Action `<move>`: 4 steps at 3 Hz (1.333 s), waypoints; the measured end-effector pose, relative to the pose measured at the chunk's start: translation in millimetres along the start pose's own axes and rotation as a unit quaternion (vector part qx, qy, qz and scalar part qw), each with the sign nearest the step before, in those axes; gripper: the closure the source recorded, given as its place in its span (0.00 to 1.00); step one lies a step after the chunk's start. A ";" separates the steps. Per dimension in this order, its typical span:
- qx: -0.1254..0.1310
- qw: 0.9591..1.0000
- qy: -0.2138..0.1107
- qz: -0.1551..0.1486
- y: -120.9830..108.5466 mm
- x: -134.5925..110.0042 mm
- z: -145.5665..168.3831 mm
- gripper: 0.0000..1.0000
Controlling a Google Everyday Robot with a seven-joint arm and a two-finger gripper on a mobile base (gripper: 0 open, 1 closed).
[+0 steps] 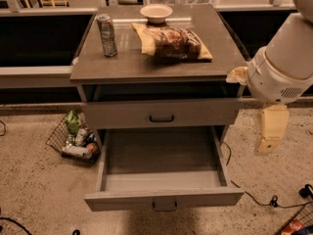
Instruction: Place brown chip bag into middle drawer
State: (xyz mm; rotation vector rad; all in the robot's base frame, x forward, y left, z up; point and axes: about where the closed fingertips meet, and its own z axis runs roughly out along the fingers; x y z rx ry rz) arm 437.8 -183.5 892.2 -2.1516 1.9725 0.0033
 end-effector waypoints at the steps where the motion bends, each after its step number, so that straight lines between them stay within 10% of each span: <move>1: 0.000 1.000 0.000 0.000 0.0 0.0 0.0 0.00; 3: 0.045 0.998 -0.029 0.026 -59.2 6.0 24.1 0.00; 4: 0.107 0.989 -0.092 0.035 -109.3 4.9 30.1 0.00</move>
Offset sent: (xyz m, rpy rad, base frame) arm 0.0284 -0.0008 -0.0147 -0.0448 -0.0023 -0.1187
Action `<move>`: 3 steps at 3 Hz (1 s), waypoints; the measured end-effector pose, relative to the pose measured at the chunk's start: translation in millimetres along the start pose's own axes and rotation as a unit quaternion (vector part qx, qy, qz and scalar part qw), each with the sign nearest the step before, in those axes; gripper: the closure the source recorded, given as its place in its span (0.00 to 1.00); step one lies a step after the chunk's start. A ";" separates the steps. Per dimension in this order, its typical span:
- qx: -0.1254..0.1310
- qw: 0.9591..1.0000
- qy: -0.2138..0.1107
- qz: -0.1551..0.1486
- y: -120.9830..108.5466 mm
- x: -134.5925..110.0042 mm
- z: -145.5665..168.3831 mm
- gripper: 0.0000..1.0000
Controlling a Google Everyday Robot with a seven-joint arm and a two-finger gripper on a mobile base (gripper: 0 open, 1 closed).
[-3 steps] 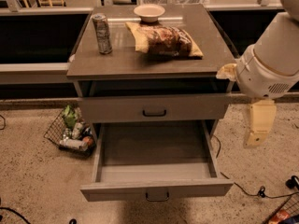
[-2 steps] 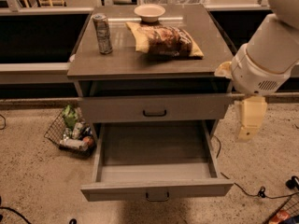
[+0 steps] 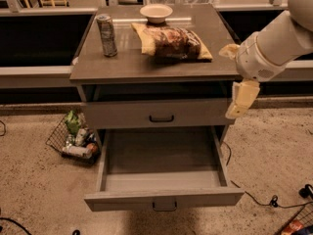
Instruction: Place brown chip bag into middle drawer
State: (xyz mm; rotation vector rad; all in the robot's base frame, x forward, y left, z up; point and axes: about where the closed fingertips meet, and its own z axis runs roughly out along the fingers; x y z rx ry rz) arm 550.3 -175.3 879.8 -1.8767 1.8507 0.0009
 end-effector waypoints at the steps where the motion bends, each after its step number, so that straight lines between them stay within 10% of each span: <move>1: 0.015 1.000 -0.005 0.001 -8.7 -2.9 1.5 0.00; 3: 0.034 0.999 -0.004 0.003 -17.0 -2.3 1.9 0.00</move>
Offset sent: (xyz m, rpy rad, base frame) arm 0.0091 0.0029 0.0028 0.0145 -0.0301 -0.0087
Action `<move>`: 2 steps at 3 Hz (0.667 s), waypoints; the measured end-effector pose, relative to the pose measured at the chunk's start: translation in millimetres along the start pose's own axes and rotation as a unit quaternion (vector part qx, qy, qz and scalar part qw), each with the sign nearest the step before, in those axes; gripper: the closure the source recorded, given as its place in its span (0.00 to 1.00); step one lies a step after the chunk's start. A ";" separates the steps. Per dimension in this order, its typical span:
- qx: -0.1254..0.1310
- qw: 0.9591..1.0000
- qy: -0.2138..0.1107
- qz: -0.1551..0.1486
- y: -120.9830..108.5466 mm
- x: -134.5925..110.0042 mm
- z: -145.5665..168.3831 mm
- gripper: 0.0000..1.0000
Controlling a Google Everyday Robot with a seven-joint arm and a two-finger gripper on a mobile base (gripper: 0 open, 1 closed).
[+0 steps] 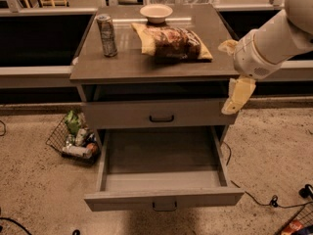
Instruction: Place brown chip bag into middle drawer
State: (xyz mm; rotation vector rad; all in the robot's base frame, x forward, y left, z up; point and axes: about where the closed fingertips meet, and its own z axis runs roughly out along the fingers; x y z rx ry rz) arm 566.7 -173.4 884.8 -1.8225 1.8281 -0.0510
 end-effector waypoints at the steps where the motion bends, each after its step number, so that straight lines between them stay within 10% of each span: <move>1: 0.059 0.998 -0.025 -0.002 -42.7 11.2 11.3 0.00; 2: 0.139 0.988 -0.072 -0.004 -108.3 13.1 29.2 0.00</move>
Offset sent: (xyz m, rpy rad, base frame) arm 0.1959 -0.0193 0.0374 0.2831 -0.4900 -0.0611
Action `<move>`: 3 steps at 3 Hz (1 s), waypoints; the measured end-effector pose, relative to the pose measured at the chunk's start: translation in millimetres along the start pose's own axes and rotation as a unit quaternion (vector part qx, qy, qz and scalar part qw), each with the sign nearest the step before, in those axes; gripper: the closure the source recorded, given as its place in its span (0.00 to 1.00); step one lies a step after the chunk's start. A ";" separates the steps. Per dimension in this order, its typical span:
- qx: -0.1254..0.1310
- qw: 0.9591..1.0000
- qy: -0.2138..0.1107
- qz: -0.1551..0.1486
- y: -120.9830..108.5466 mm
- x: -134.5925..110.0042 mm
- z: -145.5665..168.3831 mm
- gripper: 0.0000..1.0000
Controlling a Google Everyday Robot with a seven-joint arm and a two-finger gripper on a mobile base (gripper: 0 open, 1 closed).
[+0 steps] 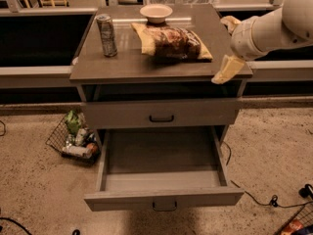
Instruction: Place brown chip bag into middle drawer
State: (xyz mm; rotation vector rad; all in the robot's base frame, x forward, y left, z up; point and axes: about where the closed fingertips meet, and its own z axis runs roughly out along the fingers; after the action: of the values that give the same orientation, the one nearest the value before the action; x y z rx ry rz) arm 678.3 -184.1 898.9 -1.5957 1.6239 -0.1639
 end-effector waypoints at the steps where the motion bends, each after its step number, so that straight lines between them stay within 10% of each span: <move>1: 0.046 0.997 -0.055 0.000 -45.7 -6.5 34.9 0.00; 3: 0.060 0.985 -0.161 0.016 -87.5 -37.2 92.1 0.00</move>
Offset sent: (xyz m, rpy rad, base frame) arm 0.1441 0.0615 0.0236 0.3185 -0.2016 0.1427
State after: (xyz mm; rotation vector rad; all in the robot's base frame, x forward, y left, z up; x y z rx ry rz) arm 797.0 -126.6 910.2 -1.4216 1.3617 0.0147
